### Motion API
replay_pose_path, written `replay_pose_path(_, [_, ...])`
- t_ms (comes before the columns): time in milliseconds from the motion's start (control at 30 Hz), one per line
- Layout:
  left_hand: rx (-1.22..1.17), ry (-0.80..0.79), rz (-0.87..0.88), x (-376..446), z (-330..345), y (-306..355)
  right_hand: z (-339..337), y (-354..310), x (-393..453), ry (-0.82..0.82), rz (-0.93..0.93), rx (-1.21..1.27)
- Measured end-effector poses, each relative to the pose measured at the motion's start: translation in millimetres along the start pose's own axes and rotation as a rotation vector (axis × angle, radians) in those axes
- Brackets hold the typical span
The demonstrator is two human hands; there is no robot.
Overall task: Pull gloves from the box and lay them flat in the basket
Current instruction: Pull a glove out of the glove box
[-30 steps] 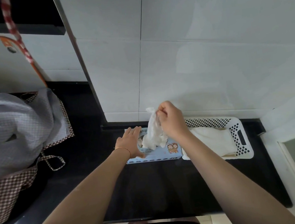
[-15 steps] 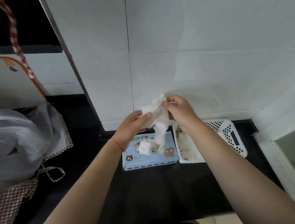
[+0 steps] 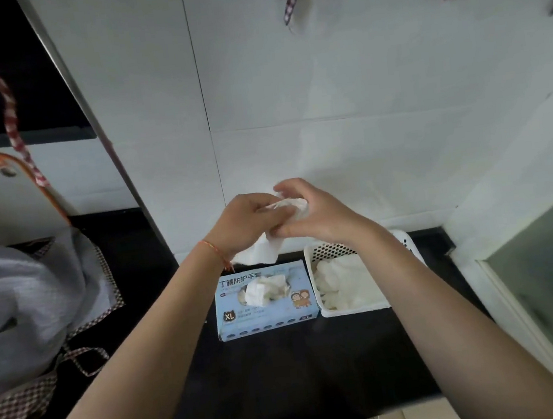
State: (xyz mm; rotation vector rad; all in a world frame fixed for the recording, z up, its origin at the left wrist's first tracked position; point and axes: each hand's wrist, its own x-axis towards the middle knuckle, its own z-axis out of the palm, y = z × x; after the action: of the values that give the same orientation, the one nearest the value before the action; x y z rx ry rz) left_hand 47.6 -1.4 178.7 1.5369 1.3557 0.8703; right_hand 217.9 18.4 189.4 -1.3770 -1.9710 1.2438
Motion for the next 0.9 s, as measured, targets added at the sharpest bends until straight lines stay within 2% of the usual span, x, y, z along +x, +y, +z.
replay_pose_path(133, [-0.139,0.012,-0.013,1,2,0,-3,-4,1,0.056,-0.010,-0.094])
replay_pose_path(233, [-0.303,-0.104,-0.094,-1,1,-11,-5,5,6,0.188,0.009,-0.061])
replay_pose_path(300, [-0.232,-0.157,-0.134,-3,3,-16,-6,6,6,0.246,0.006,-0.015])
replay_pose_path(367, [-0.181,-0.108,-0.164,-4,5,-20,-10,4,4,0.269,0.001,0.007])
replay_pose_path(567, [-0.109,0.038,-0.112,-3,-12,-19,-23,-3,-1,0.134,-0.023,-0.018])
replay_pose_path(633, [-0.078,0.045,-0.067,-1,-13,-15,-19,-3,1,0.138,-0.024,-0.021])
replay_pose_path(733, [-0.074,0.034,-0.054,0,-11,-15,-18,-6,4,0.222,-0.032,-0.018])
replay_pose_path(900, [-0.003,0.013,-0.134,-4,-7,-29,-27,-4,4,0.383,-0.013,0.031])
